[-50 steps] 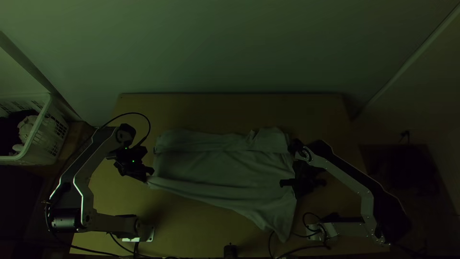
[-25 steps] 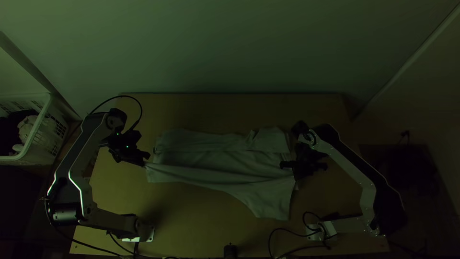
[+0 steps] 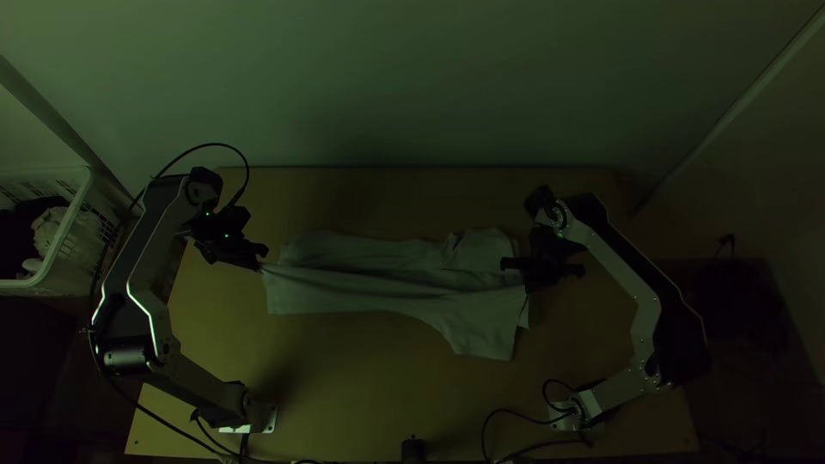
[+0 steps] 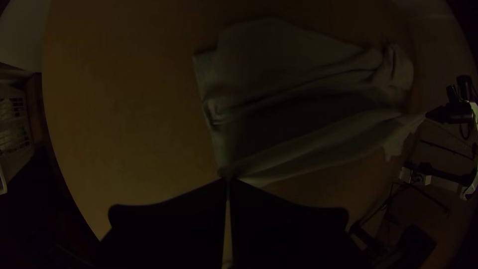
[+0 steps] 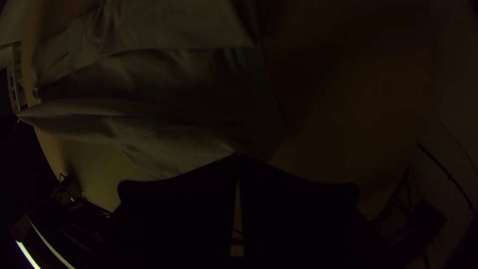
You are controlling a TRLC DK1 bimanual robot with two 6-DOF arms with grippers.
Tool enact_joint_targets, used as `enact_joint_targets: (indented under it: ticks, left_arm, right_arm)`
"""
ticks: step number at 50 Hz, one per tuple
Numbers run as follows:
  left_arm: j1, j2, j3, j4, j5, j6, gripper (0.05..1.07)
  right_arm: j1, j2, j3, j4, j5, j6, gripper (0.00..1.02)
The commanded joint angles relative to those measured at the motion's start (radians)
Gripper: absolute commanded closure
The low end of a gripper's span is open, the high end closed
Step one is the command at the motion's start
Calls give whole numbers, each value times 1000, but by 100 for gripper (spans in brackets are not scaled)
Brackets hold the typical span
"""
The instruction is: Fold the t-shirt
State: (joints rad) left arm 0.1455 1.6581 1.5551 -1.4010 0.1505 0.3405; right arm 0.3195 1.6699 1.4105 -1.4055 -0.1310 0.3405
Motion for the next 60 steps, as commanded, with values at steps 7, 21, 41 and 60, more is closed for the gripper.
enact_joint_targets:
  ticks: [7,21,41,60]
  left_arm:
    - [-14,91,140,-24,11,-37,104]
    - [-14,177,258,-24,14,-58,104]
    - [12,338,416,-19,35,-101,104]
    - [20,434,444,31,41,-115,104]
  right_arm:
    - [-23,119,133,-21,14,17,99]
    - [-54,255,326,-39,16,12,99]
    - [-102,429,541,-53,22,9,99]
    - [-129,562,662,-64,24,2,99]
